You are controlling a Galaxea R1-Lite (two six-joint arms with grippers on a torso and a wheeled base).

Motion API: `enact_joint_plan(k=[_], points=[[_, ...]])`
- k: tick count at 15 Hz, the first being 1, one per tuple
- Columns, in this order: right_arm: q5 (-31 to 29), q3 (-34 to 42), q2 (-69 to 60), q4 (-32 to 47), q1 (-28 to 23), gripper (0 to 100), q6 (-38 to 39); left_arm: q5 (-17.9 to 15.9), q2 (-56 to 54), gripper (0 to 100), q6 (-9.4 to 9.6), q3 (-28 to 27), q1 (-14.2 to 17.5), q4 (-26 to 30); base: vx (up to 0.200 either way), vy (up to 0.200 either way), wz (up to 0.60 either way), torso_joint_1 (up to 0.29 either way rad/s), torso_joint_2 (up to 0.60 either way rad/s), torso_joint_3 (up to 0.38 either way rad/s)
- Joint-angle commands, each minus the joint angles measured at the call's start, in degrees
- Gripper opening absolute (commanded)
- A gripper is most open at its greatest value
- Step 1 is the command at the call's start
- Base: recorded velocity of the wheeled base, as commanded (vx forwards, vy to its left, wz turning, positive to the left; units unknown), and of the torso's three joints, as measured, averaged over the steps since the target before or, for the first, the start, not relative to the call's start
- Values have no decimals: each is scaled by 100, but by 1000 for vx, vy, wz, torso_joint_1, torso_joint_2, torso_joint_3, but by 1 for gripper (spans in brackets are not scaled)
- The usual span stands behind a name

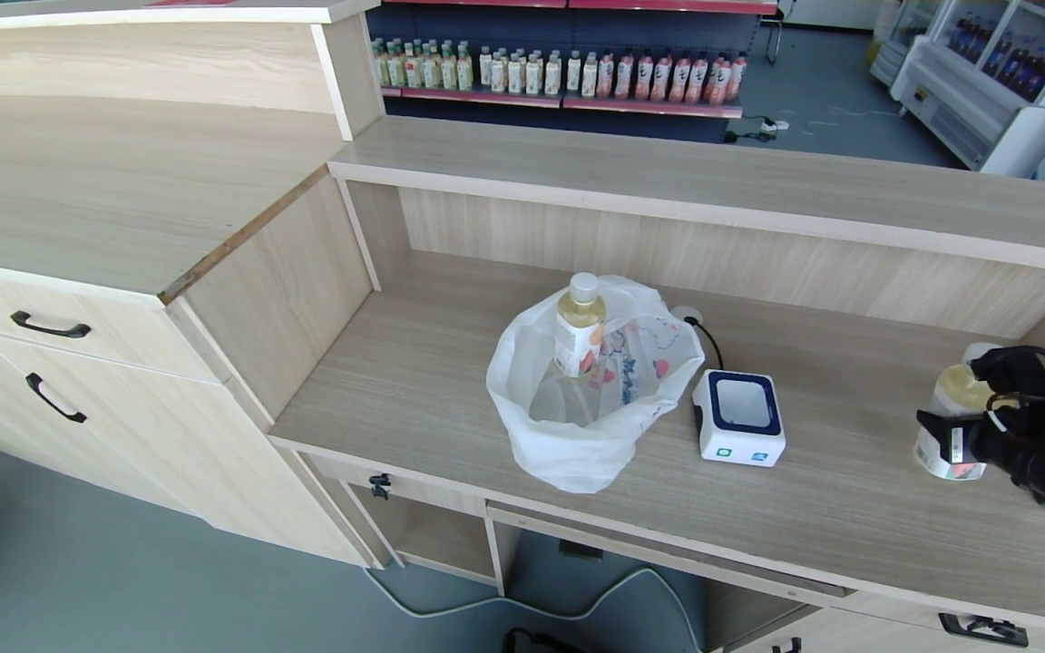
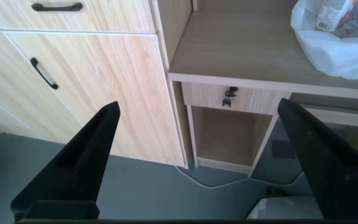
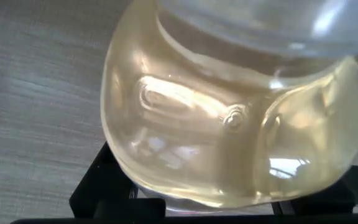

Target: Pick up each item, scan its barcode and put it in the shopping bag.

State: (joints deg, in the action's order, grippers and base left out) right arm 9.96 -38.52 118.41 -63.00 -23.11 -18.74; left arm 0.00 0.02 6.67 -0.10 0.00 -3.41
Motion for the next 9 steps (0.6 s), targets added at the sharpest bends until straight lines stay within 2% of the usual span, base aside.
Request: enact_joint_plan(k=[1, 2, 3, 6, 9], points=[[1280, -279, -2436, 2732, 44, 0, 687, 0, -2, 100, 1, 1, 0, -1, 0, 0, 0, 0, 0, 0], [2063, -481, -3113, 3822, 228, 0, 1074, 0, -2, 100, 1, 1, 0, -1, 0, 0, 0, 0, 0, 0], [2678, -569, -3632, 4498, 545, 0, 1469, 0, -2, 100, 1, 1, 0, -1, 0, 0, 0, 0, 0, 0], [4154, -358, -4651, 4613, 1327, 0, 2717, 0, -2, 100, 1, 1, 0, -1, 0, 0, 0, 0, 0, 0], [4295, -384, -5143, 4621, 2294, 0, 3658, 0, -2, 100, 1, 1, 0, -1, 0, 0, 0, 0, 0, 0]])
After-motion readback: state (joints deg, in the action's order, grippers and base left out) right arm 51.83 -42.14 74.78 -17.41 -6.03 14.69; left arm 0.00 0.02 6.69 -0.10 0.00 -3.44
